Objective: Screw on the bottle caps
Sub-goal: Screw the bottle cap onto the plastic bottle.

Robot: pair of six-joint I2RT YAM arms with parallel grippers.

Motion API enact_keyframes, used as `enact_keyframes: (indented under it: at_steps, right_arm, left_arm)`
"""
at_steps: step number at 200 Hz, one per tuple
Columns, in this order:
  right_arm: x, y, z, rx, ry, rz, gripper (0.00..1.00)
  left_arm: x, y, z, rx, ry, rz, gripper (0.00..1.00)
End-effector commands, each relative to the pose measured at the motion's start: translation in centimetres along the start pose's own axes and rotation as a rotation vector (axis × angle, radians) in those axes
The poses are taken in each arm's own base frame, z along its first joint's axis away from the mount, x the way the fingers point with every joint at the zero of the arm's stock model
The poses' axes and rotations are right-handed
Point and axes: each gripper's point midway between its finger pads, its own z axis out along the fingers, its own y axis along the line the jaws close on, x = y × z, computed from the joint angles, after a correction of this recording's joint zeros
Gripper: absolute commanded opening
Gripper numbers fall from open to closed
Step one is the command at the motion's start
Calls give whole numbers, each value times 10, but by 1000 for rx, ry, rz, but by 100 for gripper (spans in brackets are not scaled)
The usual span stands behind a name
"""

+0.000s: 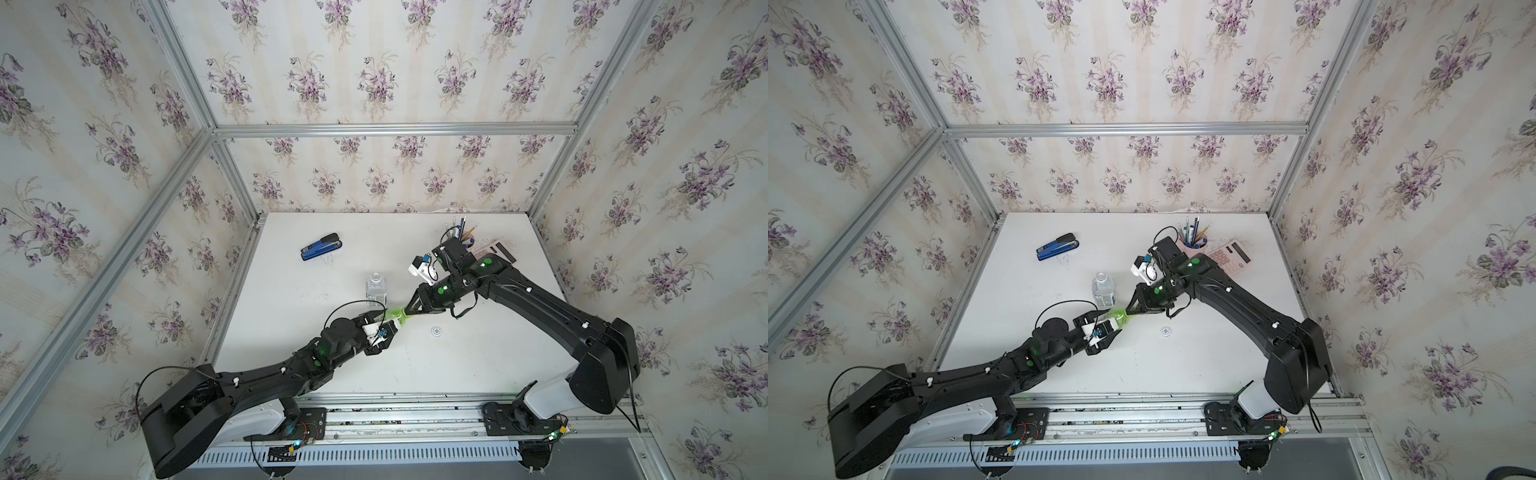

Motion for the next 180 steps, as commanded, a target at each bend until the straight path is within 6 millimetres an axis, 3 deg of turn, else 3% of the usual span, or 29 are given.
enact_keyframes:
  at_steps: [1, 16, 32, 53, 66, 91, 118, 151, 180]
  right_arm:
    - [-17, 32, -7, -203, -67, 228, 18]
    - [-19, 27, -16, -193, -104, 196, 28]
    - [-22, 28, -28, -153, -174, 36, 41]
    - [-24, 22, -56, 1, -290, -283, 65]
    - [-24, 18, -74, 113, -335, -486, 75]
    - [-16, 27, -99, 224, -346, -904, 73]
    - [-8, 30, -109, 315, -305, -1337, 69]
    - [2, 27, -103, 334, -98, -1687, 59]
    - [0, 24, -88, 427, 34, -1888, 59]
  left_arm:
    - [-58, 31, -7, -182, -208, 97, 59]
    - [-56, 31, -6, -195, -203, 106, 59]
    - [-52, 32, -4, -189, -177, 103, 59]
    - [-43, 35, -3, -144, -173, 35, 59]
    - [-38, 36, -3, -84, -172, -16, 59]
    - [-38, 36, -4, 10, -200, -84, 59]
    - [-41, 27, -5, 130, -219, -116, 59]
    - [-42, 19, -1, 212, -213, -129, 60]
    - [-43, 16, 0, 236, -215, -135, 60]
